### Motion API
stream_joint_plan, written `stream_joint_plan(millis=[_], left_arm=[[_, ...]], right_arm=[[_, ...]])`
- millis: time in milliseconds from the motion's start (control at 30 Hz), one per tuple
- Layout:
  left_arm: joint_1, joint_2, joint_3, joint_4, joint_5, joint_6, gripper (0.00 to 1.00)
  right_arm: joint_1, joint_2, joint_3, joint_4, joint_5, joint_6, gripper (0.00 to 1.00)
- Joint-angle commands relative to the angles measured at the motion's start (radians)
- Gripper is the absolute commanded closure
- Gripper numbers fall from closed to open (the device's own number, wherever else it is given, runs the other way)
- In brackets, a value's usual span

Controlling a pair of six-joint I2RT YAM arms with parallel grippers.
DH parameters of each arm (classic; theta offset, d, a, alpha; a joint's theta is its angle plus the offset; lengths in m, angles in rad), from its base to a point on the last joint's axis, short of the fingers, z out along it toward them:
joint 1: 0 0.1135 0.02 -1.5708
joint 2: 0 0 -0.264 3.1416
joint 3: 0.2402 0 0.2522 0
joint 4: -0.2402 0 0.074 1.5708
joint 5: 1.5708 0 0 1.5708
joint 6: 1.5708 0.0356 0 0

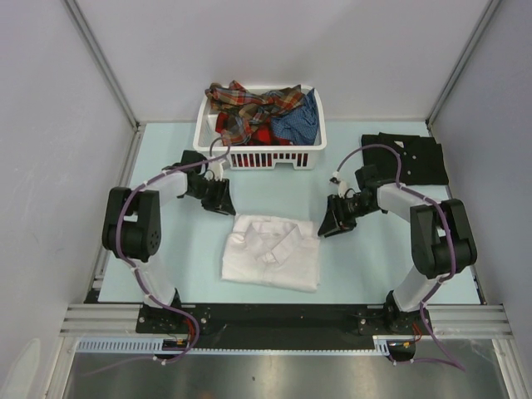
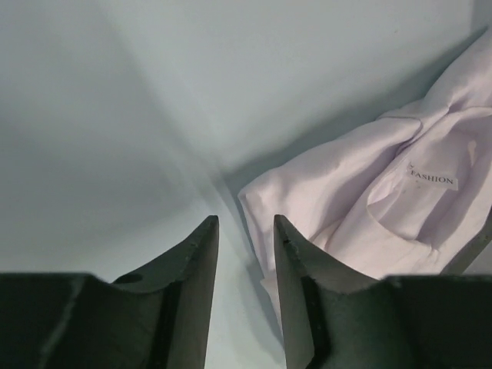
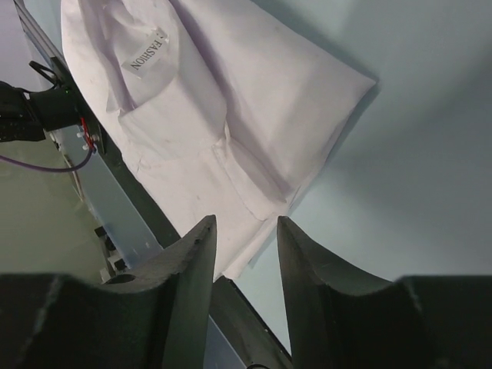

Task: Fold and stack the long sleeve shirts
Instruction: Fold the shirt

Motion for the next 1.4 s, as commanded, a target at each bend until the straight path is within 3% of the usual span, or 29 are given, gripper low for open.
stream_joint_plan(millis=[0, 133, 300, 633, 867, 1100, 1233, 1367], left_arm=[[0.026, -0.095, 0.017, -0.092, 0.076, 0.108, 0.53], [0.024, -0.135, -0.022, -0.200, 0.087, 0.185, 0.45], [0.001, -0.149, -0.075, -0.214, 0.067, 0.188, 0.41], [-0.039, -0.117, -0.102, -0.205, 0.061, 0.165, 0.46], [-0.051, -0.134, -0.114, -0.209, 0.075, 0.164, 0.59], [-0.051, -0.139, -0.117, -0.206, 0.059, 0.165, 0.52], [-0.057, -0.126, -0.117, -0.191, 0.062, 0.148, 0.53], [-0.058, -0.135, -0.111, -0.195, 0.067, 0.148, 0.60]], right_arm=[[0.016, -0.067, -0.008, -0.015, -0.021, 0.002, 0.54], [0.036, -0.093, -0.062, 0.057, 0.021, 0.051, 0.47], [0.039, -0.049, -0.061, 0.089, 0.042, 0.052, 0.47], [0.076, -0.030, -0.085, 0.112, 0.019, 0.064, 0.53], [0.074, -0.001, -0.087, 0.116, 0.032, 0.064, 0.57], [0.060, 0.026, -0.050, 0.039, 0.052, 0.016, 0.54], [0.066, 0.054, -0.032, 0.050, 0.024, 0.025, 0.59], [0.074, 0.065, -0.001, 0.062, 0.026, 0.030, 0.74]])
